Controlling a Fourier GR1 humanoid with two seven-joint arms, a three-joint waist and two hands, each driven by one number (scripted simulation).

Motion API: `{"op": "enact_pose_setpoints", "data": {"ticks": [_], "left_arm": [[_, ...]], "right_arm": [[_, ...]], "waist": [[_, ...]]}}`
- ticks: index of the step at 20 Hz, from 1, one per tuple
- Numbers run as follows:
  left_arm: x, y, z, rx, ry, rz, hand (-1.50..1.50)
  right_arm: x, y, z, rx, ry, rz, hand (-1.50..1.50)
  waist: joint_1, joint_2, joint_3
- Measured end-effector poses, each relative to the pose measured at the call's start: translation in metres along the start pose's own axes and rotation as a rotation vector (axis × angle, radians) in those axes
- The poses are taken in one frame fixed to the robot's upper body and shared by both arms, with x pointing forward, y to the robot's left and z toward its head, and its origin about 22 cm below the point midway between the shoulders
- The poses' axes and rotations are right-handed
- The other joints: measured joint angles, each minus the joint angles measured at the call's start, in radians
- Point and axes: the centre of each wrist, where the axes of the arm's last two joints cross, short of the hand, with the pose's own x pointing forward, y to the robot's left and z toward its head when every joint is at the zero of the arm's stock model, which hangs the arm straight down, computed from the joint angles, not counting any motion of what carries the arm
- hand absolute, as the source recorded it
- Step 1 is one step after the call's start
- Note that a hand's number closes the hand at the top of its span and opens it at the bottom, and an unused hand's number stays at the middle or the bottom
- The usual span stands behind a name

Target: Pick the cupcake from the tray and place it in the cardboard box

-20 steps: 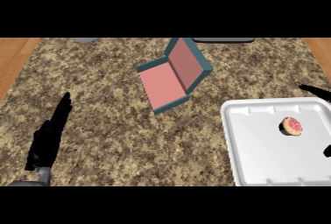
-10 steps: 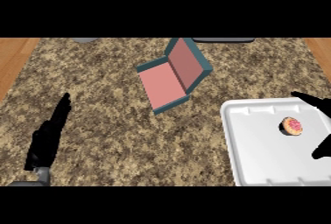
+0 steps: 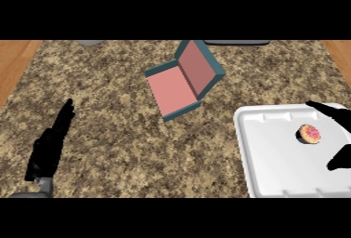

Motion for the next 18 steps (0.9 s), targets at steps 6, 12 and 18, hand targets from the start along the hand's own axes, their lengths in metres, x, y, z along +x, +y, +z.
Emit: {"op": "enact_pose_setpoints", "data": {"ticks": [6,12,18], "left_arm": [[-0.003,-0.004,0.003,0.002,-0.001,0.002,0.0],[-0.004,-0.003,0.003,-0.007,-0.001,0.005,0.0],[-0.001,0.0,0.001,-0.009,0.004,0.004,0.0]], "right_arm": [[-0.007,0.008,-0.002,-0.007,0.003,-0.007,-1.5],[0.007,0.021,-0.011,-0.007,0.007,-0.013,-1.5],[0.001,0.031,-0.019,0.005,0.009,0.0,-1.5]], "waist": [[0.0,0.0,0.0],[0.0,0.0,0.0],[0.001,0.0,0.0]]}}
